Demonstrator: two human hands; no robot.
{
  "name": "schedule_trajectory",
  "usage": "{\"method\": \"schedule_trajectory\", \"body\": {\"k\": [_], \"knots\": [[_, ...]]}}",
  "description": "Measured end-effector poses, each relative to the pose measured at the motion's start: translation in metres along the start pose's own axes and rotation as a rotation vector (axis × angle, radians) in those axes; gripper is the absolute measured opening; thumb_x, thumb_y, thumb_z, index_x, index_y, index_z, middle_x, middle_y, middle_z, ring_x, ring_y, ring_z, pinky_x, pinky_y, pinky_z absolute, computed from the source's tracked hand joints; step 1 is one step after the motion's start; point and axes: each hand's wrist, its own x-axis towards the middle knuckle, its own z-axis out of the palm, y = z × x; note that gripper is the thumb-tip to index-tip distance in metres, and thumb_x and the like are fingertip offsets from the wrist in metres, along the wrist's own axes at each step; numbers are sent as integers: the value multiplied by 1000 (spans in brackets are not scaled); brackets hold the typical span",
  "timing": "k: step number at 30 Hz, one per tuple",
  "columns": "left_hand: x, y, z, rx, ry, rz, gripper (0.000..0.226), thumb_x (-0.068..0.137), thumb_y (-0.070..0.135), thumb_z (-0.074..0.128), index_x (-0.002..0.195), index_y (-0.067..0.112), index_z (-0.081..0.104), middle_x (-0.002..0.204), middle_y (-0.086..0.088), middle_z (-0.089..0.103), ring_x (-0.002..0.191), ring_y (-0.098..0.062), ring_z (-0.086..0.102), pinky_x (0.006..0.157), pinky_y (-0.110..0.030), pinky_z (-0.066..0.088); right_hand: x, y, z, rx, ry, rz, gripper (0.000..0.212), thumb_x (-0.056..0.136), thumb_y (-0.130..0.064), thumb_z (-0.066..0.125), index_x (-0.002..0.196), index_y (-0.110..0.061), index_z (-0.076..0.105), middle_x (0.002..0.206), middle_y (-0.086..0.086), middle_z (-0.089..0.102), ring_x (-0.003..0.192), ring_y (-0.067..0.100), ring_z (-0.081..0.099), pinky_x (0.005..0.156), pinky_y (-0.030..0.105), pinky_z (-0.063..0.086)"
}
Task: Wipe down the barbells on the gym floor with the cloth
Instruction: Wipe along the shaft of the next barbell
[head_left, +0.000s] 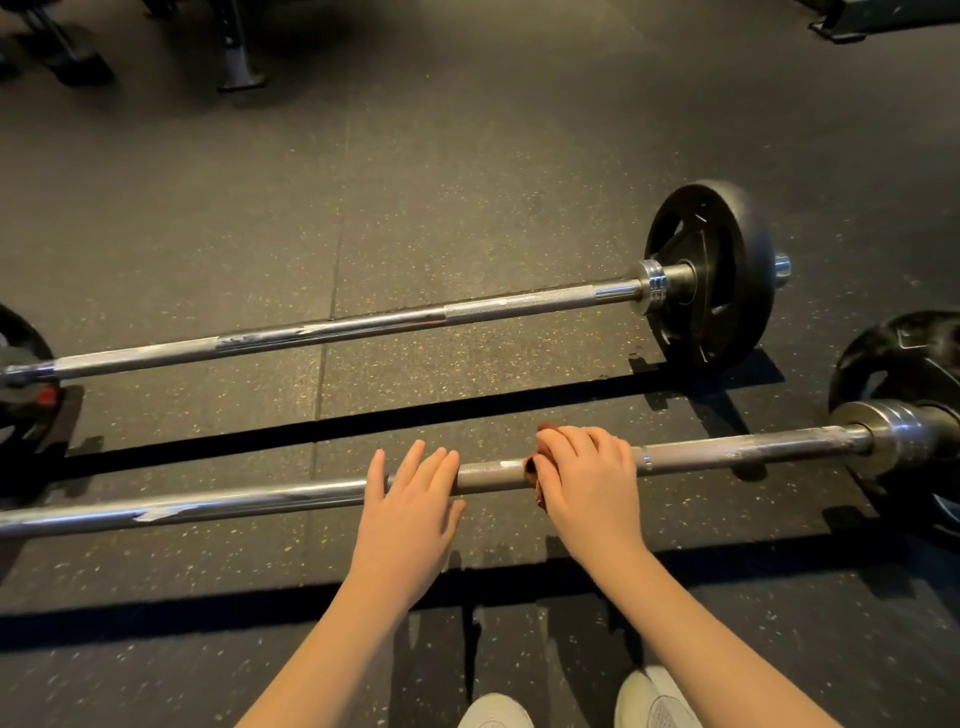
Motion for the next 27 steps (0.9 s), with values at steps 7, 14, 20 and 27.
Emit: {"method": "schedule_trajectory", "body": {"k": [7, 14, 20, 27], "knots": [[-9, -18, -8, 56, 14, -15, 43, 90, 39, 44, 120, 19, 66, 119, 3, 68, 118, -26, 60, 104, -54, 29, 5, -37, 17, 17, -84, -272, 33, 86, -34, 43, 110, -24, 63, 108, -5, 63, 96, 23, 60, 76, 37, 49], [-15, -17, -12, -41, -38, -46, 48, 91, 38, 33, 125, 22, 62, 126, 6, 64, 124, -22, 55, 103, -53, 34, -13, -20, 12, -22, -29, -207, 40, 91, -34, 41, 124, -20, 59, 129, -2, 58, 118, 27, 51, 98, 44, 44], [-17, -31, -8, -150, -84, -74, 51, 92, 35, 29, 131, 18, 57, 133, 5, 59, 132, -23, 47, 109, -51, 27, 18, -55, 34, -70, -42, -323, 32, 91, -43, 41, 92, -23, 66, 86, -3, 64, 77, 23, 60, 66, 36, 46], [-19, -31, -8, -144, 4, 11, 43, 85, 24, 47, 128, 19, 55, 128, 6, 62, 126, -25, 53, 108, -44, 18, 4, -19, 14, 36, 38, -247, 17, 88, -27, 53, 95, -19, 67, 89, -5, 64, 83, 20, 59, 74, 35, 47]]}}
